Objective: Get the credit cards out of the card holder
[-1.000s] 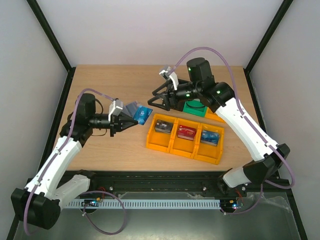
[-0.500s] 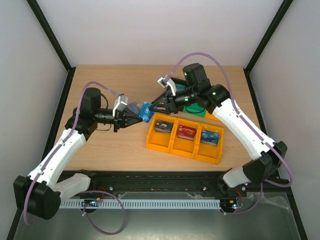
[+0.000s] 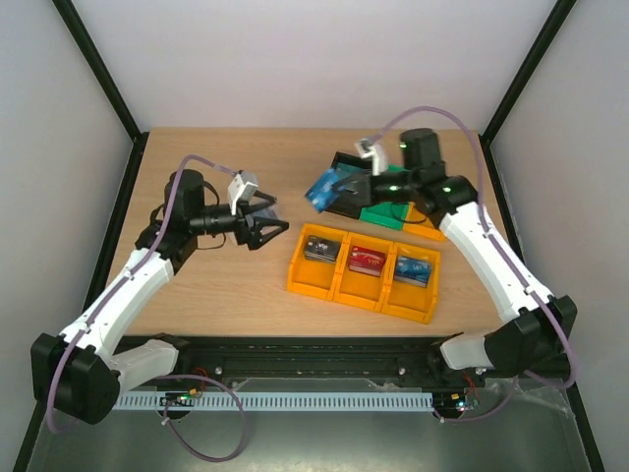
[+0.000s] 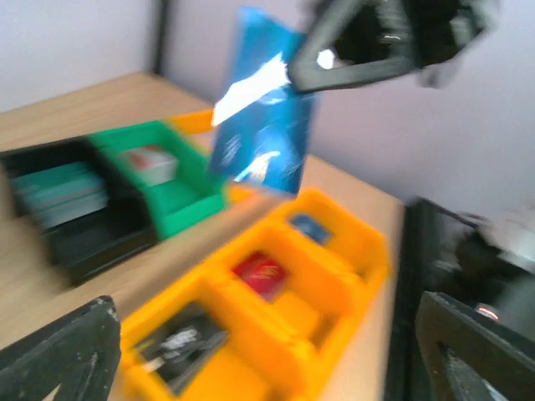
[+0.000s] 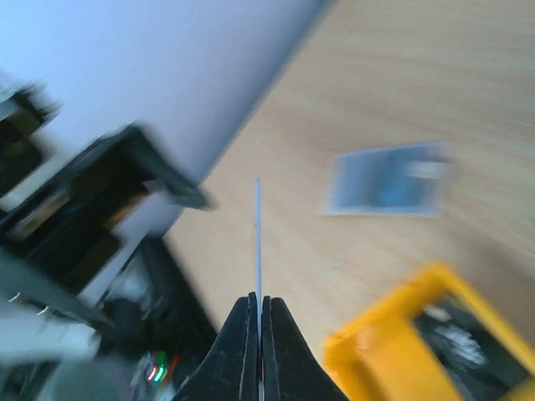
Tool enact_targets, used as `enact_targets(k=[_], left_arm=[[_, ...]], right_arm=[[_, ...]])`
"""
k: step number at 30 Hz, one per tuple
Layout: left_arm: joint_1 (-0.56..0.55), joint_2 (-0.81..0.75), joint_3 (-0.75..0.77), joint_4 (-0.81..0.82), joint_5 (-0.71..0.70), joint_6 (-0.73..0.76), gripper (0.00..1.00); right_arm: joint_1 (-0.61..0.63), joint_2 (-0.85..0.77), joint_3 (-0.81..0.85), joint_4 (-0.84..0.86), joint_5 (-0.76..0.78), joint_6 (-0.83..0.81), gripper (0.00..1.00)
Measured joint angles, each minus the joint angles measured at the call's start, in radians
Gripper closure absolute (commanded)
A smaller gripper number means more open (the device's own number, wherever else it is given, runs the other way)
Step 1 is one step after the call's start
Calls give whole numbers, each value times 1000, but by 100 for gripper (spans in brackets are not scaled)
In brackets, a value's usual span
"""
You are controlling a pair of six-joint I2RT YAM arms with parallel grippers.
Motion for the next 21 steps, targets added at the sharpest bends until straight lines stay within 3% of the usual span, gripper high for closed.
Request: enact_targets(k=[4, 8, 14, 21], left_arm=[[8, 9, -53, 56, -326, -98, 1], [15, 45, -99, 94, -515, -158, 1], [22, 98, -146, 156, -645, -213, 1], [29, 101, -176, 233, -685, -235, 1]], right_arm=[[-233, -119, -247, 92, 163, 262, 98], [-320, -278, -483, 60, 330, 470, 98], [-346, -491, -645, -25, 515, 657, 98], [-351, -542, -726, -74, 652, 786, 98]])
